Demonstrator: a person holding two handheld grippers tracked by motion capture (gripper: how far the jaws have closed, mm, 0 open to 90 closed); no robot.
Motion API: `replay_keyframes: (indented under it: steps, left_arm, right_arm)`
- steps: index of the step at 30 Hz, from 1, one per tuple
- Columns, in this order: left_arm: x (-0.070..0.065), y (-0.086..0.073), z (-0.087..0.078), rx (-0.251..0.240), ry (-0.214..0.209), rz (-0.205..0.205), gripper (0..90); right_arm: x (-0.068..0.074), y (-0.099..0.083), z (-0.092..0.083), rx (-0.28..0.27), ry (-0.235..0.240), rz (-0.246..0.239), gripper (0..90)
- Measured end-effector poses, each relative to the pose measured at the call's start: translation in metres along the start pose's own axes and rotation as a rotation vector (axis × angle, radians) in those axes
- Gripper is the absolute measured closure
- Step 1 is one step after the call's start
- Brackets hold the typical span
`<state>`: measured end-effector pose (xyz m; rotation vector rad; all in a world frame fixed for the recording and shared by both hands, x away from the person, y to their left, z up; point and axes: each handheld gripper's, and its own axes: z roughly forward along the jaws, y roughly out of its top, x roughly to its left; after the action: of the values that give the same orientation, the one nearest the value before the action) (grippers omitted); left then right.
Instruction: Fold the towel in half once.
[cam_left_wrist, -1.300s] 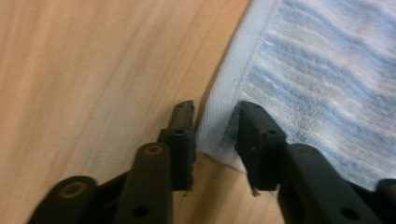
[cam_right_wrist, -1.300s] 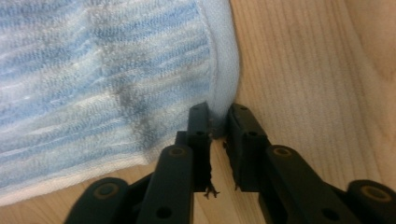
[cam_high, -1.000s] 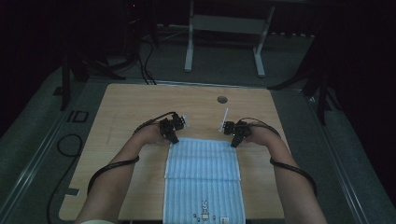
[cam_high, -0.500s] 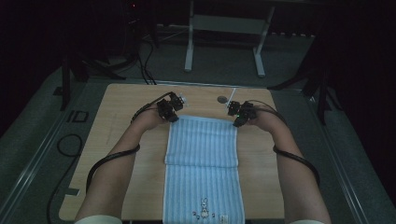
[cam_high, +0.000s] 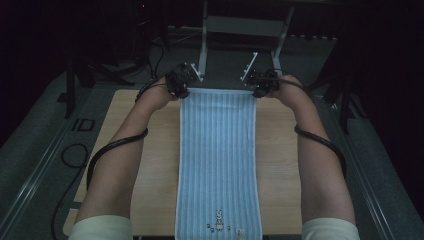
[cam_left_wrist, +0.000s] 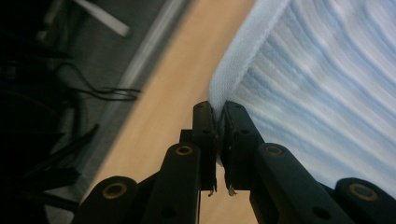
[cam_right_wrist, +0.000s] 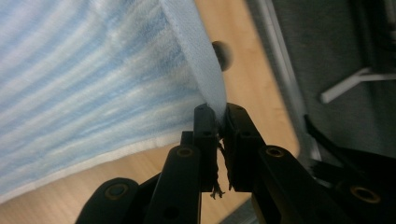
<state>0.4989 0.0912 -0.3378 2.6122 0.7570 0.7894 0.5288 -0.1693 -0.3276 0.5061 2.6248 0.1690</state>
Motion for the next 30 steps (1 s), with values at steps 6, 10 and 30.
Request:
replay_keyframes:
  steps: [6, 10, 30]
  left_arm:
    - [0.009, 0.010, -0.018, -0.026, 0.047, 0.000, 84.4]
    - [0.005, 0.004, -0.020, -0.054, 0.011, -0.006, 84.2]
    - [-0.094, -0.071, 0.006, -0.061, -0.331, 0.070, 83.9]
  right_arm:
    - [-0.010, 0.007, -0.027, -0.025, -0.097, 0.002, 84.3]
    - [-0.007, 0.002, -0.035, -0.052, -0.092, -0.003, 84.2]
    - [0.099, -0.081, 0.021, -0.046, 0.088, -0.157, 84.0]
